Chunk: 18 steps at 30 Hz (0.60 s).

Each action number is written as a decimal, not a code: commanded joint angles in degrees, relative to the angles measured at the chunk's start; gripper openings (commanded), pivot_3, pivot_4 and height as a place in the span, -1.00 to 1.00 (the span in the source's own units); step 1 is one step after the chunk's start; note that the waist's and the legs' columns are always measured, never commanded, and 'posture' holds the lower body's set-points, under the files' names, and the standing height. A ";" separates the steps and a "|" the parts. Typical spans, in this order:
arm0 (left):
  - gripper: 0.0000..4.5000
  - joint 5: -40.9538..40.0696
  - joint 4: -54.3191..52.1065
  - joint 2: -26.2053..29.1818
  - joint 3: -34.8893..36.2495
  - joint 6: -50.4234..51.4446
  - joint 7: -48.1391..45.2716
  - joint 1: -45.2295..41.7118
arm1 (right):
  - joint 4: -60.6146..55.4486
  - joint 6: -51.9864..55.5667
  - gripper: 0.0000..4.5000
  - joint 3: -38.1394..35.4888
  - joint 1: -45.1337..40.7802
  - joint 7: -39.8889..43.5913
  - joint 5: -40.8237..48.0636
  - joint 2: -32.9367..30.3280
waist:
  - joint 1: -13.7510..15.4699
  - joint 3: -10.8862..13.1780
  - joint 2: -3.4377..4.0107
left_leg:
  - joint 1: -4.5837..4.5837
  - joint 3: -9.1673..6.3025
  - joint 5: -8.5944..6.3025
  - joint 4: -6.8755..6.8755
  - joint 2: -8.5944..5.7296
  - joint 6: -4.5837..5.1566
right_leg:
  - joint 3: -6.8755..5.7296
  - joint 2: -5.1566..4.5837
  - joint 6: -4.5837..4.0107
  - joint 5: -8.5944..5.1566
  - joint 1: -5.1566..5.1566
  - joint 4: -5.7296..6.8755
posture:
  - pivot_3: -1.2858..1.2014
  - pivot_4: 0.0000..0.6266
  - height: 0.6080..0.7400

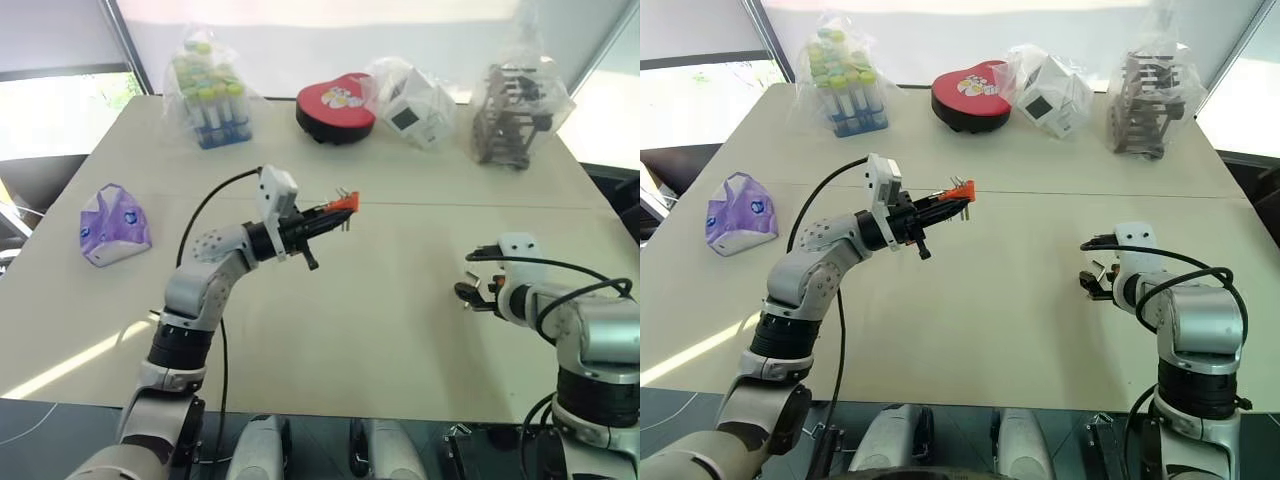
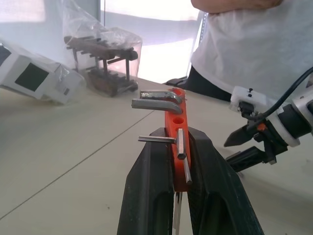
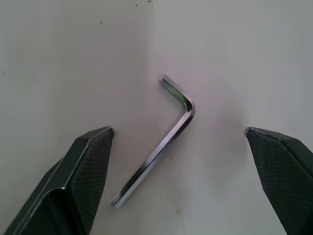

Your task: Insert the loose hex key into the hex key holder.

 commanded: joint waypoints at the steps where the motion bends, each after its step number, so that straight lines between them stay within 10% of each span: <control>1: -1.00 -0.02 -1.67 0.21 0.60 -1.28 0.51 -0.61 | 2.59 0.38 0.59 -2.27 -1.35 -4.06 2.66 0.80 | -0.02 -0.01 0.00 | 0.00 0.00 0.00 0.00 0.00 0.00 | 0.00 0.00 0.00 0.00 0.00 0.00 | 0.03 -0.52 1.00; 8: -1.00 0.31 -1.40 0.54 1.09 -1.52 1.63 -1.00 | 5.22 0.38 -0.96 -3.57 -1.41 -10.75 11.38 0.21 | 0.10 -0.05 -0.05 | 0.00 -0.01 -0.01 0.00 0.00 0.02 | 0.00 -0.01 0.00 0.00 0.06 -0.04 | 0.03 -0.52 1.00; 14: -1.00 0.32 -0.86 0.46 1.31 -1.86 2.26 -1.35 | -1.35 -0.63 -0.96 -3.95 -4.35 -12.11 13.68 1.02 | 0.01 -0.05 -0.04 | 0.00 -0.01 -0.02 0.00 0.00 0.04 | 0.00 0.00 0.00 0.00 0.05 -0.04 | 0.03 -0.52 1.00; 18: -1.00 -0.21 -0.60 0.06 1.16 -1.46 2.47 -2.04 | -7.08 -24.79 -0.96 0.21 -2.31 -6.16 12.17 2.89 | -0.25 -0.04 -0.02 | -0.01 -0.02 -0.02 -0.03 0.01 0.04 | 0.01 0.03 0.02 0.00 -0.03 -0.02 | 0.03 -0.52 1.00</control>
